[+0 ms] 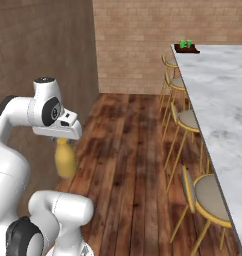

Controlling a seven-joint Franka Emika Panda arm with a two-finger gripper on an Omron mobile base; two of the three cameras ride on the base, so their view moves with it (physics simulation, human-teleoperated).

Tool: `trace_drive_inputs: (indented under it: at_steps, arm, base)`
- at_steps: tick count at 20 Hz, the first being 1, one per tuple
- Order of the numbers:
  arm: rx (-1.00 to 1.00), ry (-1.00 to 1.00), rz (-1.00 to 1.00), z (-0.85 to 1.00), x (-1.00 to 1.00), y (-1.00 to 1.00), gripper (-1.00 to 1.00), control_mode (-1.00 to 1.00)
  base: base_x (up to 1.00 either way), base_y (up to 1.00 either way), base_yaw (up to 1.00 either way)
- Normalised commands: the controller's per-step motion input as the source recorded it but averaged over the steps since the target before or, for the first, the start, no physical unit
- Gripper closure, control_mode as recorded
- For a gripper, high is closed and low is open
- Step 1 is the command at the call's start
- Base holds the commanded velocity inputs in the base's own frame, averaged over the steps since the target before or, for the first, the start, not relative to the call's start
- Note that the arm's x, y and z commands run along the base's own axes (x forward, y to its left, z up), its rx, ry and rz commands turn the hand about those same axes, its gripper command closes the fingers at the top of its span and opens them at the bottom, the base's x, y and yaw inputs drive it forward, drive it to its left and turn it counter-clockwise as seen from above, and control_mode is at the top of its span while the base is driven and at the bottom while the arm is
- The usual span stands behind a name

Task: There is a tray on the dining counter. Grab the cup, mug, and pitcher and place them on the tray. The pitcher may be placed next to the tray if it cannot fit the tray.

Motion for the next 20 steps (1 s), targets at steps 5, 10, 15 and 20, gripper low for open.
trace_drive_inputs:
  at_steps: [5,10,15,20]
  arm:
    - [0.00,0.00,0.00,0.00,0.00,0.00,1.00,1.00]
    - [0.00,0.00,0.00,0.00,0.00,0.00,1.00,1.00]
    - [0.00,0.00,0.00,0.00,0.00,0.00,1.00,1.00]
    - [0.00,0.00,0.00,0.00,0.00,0.00,1.00,1.00]
  base:
    - [0.96,0.00,-0.01]
    - [0.99,0.00,0.00]
    - [0.95,0.00,0.00]
    - [0.99,0.00,-0.01]
